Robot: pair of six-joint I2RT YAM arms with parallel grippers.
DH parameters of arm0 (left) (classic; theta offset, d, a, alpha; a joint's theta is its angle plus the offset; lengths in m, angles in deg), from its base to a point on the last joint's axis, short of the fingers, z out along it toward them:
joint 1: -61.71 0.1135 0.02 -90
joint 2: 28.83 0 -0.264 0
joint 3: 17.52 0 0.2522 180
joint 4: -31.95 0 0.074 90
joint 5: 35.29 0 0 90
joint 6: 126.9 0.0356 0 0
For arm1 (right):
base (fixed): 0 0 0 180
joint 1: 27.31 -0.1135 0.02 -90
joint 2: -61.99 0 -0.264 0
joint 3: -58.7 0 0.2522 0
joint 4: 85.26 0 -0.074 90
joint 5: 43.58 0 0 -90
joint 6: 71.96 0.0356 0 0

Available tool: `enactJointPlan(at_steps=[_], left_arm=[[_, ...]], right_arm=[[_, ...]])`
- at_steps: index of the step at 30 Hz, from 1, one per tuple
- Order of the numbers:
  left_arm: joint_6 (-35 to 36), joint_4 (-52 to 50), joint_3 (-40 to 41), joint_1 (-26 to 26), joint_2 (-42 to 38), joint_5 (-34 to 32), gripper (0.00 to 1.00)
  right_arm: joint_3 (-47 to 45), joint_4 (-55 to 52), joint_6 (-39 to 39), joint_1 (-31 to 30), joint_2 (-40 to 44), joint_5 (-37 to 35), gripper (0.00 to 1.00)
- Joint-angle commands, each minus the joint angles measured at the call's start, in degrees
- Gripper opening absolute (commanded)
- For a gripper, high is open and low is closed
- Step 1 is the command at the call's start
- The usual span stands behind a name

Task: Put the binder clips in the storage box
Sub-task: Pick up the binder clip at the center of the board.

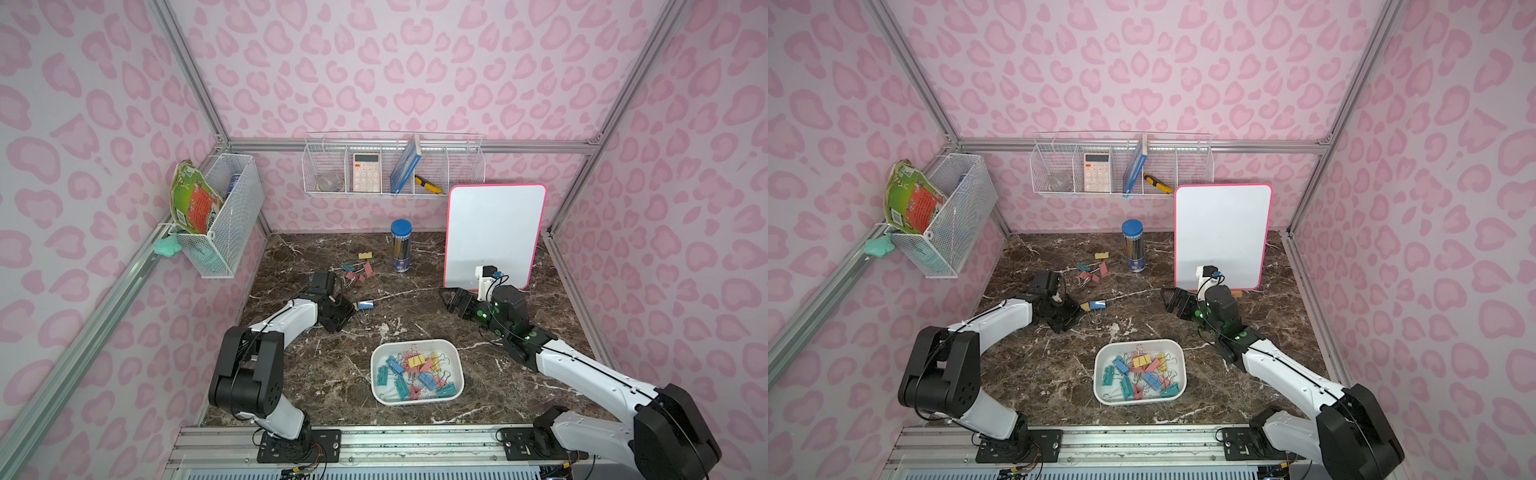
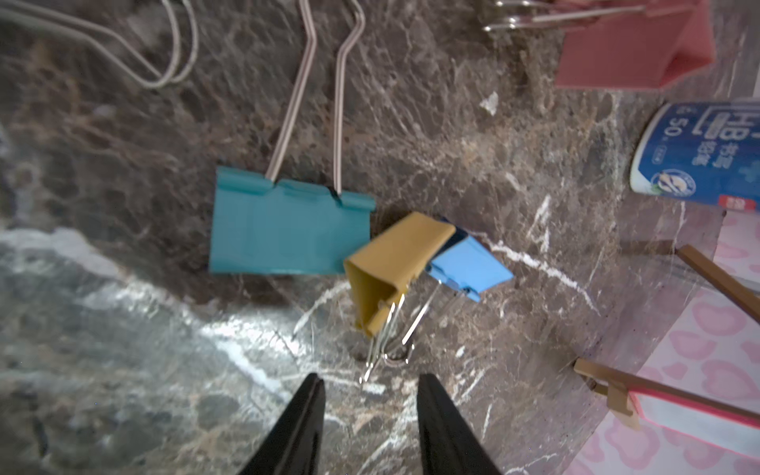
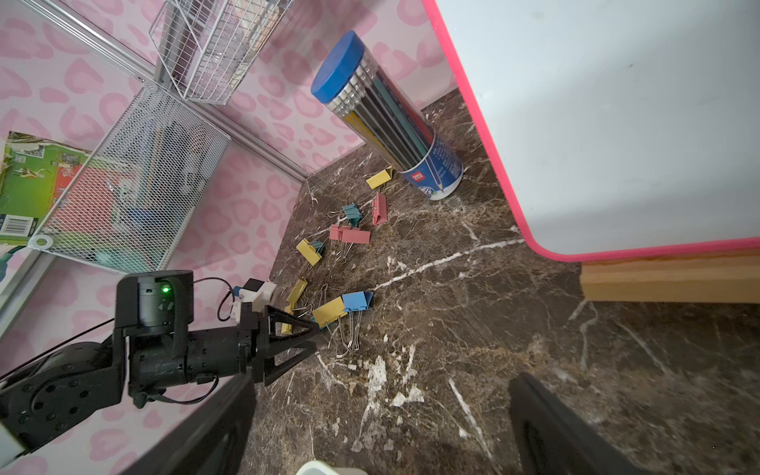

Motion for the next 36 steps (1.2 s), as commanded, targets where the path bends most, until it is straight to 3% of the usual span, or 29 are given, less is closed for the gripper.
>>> enactJointPlan(at_steps=[1,9,14,20,31,36], left_arm=[[-3.3,5.6,-0.1,0.4,2.9,2.1,0.43],[-4.5,11.2,0.8,0.6,6.1,3.0,0.41],[-2.9,9.9,0.5,1.0,7.2,3.0,0.2],[-2.8,10.5,0.7,1.3,7.3,4.6,0.05],[1.6,3.4,-2.3,1.4,-3.4,3.3,0.0],[7.3,1.2,-4.5,0.4,-8.9,9.8,0.0]], right_arm=[[0.1,-0.4,0.0,-0.1,0.6,-0.7,0.98],[-0.1,-1.2,-0.3,-0.1,1.0,-1.4,0.98],[-0.1,-0.8,0.0,0.0,0.3,-1.5,0.98],[0.3,-0.6,0.0,-0.1,-0.3,-1.0,0.98],[0.2,-0.7,0.2,-0.1,-0.1,-1.4,0.98],[0.5,0.1,0.1,-0.1,-0.9,-1.0,0.98]])
